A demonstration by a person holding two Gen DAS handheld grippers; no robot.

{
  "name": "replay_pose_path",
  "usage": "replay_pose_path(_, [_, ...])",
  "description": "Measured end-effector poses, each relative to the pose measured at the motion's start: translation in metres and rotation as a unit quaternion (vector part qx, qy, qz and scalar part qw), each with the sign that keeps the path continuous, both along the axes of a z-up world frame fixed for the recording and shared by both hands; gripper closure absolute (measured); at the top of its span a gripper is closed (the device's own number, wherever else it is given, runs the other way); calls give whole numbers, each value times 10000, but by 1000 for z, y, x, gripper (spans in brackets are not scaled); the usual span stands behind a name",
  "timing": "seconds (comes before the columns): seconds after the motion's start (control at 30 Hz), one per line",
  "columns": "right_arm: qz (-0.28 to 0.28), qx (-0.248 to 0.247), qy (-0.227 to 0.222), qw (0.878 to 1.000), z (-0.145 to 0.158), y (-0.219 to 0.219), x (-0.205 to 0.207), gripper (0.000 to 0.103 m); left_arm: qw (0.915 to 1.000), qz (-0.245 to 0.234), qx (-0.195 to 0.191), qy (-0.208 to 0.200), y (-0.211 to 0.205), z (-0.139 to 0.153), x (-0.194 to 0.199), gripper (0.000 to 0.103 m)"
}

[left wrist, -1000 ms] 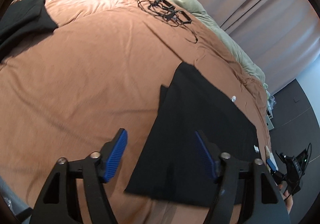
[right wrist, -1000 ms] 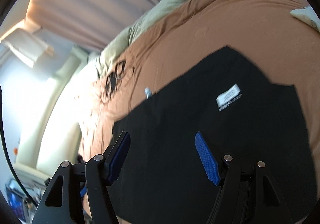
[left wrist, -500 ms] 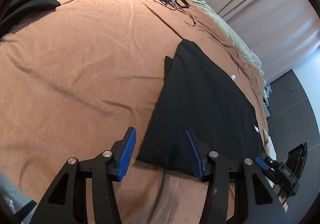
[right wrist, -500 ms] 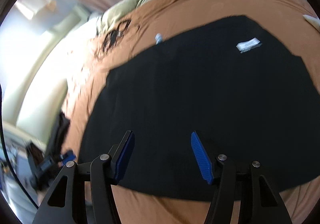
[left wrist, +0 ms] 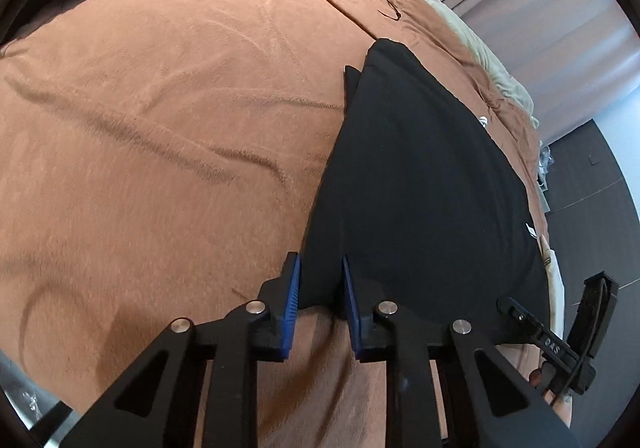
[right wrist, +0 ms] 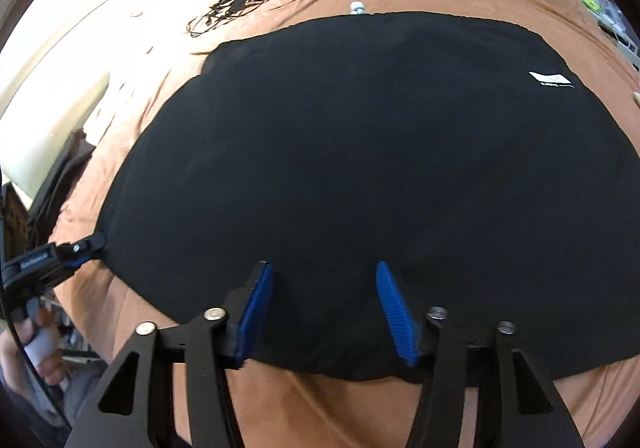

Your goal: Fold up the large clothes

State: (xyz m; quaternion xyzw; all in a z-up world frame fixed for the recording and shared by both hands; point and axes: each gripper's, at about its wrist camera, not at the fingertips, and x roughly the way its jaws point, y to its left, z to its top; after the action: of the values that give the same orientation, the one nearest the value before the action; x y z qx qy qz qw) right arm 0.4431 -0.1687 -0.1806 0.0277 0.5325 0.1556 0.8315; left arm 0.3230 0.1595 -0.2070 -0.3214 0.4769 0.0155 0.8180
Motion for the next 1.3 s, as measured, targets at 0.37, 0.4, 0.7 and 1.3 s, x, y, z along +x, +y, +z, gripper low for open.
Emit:
replay_pose_path(0.37, [4,840,58,9964,19,-17,-16,71,9931,311,-1119,132,18,-3,-16,77])
replay_pose_path(0.4, [12,871,37,9962,20,-16,-18,71,9929,307,-1138,127,19,-2,-17,77])
replay_pose_path(0.7, [70,826,-54,9965,23,-11,-30,71,9900,311,-1356,225,13,-14,9,56])
replay_pose_path(1.3, [36,228,281,9993,-5,4,15,81,9956,652,-593,-319,-8,-4,18,75])
